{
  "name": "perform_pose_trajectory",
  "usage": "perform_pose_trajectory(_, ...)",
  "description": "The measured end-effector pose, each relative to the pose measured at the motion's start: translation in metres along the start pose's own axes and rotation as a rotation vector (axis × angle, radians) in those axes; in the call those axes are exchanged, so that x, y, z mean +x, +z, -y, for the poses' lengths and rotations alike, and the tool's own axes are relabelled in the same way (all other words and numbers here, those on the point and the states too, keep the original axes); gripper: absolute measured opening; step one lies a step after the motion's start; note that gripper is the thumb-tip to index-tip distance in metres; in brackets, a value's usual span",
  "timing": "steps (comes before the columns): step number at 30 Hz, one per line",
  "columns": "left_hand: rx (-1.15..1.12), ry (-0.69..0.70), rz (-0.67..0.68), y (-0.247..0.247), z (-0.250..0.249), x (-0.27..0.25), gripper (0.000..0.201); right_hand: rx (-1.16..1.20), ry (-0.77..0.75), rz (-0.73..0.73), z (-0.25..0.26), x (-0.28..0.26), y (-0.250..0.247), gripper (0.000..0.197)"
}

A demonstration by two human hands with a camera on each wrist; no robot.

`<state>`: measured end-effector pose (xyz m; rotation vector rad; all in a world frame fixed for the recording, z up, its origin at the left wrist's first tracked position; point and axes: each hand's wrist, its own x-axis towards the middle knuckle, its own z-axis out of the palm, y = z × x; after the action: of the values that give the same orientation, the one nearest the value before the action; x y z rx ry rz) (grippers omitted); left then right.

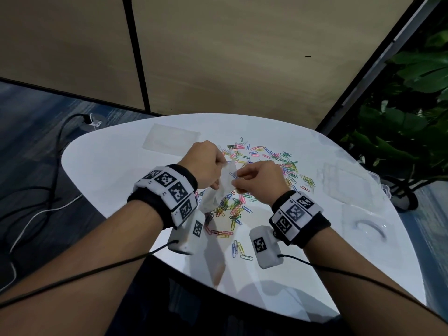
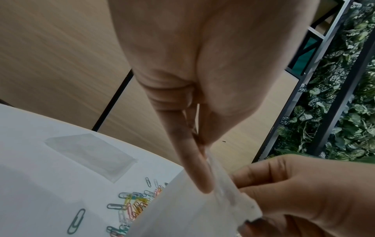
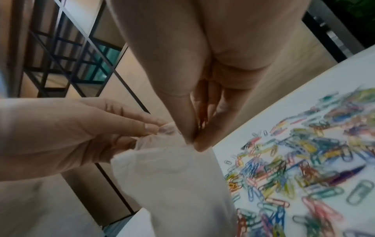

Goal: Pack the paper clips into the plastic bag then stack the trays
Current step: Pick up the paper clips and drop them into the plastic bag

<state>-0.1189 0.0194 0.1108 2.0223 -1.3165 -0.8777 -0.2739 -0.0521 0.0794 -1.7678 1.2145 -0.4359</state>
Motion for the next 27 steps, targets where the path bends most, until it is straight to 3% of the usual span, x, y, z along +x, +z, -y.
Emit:
perform_pose_trajectory(4, 0.012, -0.02, -0.005, 0.001, 0.0, 0.001, 0.027, -0.098, -0.07, -0.039, 0.011, 0.0, -0.005, 0.003)
perform_pose_trajectory(8, 0.032, -0.014, -0.014, 0.001, 0.001, 0.0, 0.026, -0.196, -0.295, -0.169, 0.027, -0.003, -0.011, 0.003)
perform_pose_trajectory(10, 0.028, -0.001, -0.002, 0.0, 0.001, -0.001, 0.026, -0.205, -0.364, -0.115, 0.033, -0.008, -0.008, 0.005)
perform_pose_trajectory(14, 0.013, 0.009, 0.006, -0.001, 0.004, -0.003, 0.027, -0.353, -0.356, 0.062, 0.027, -0.012, 0.008, 0.018)
perform_pose_trajectory(18, 0.001, -0.023, -0.029, -0.009, 0.015, -0.007, 0.026, -0.135, -0.284, -0.053, 0.015, -0.012, 0.0, 0.019)
perform_pose_trajectory(20, -0.004, -0.036, -0.045, -0.017, 0.022, -0.011, 0.028, -0.21, -0.123, -0.009, -0.003, -0.019, -0.004, 0.024)
perform_pose_trajectory(23, -0.007, -0.058, -0.073, -0.033, 0.034, -0.015, 0.029, -0.554, 0.314, 0.317, -0.049, -0.045, 0.011, 0.083)
perform_pose_trajectory(24, -0.003, -0.064, -0.086, -0.038, 0.039, -0.016, 0.029, -0.583, 0.389, 0.378, -0.061, -0.055, 0.022, 0.095)
perform_pose_trajectory(25, 0.004, -0.069, -0.098, -0.042, 0.043, -0.016, 0.03, -0.596, 0.391, 0.389, -0.072, -0.063, 0.033, 0.099)
perform_pose_trajectory(27, 0.021, -0.078, -0.121, -0.05, 0.052, -0.019, 0.03, -0.596, 0.283, 0.308, -0.084, -0.071, 0.057, 0.088)
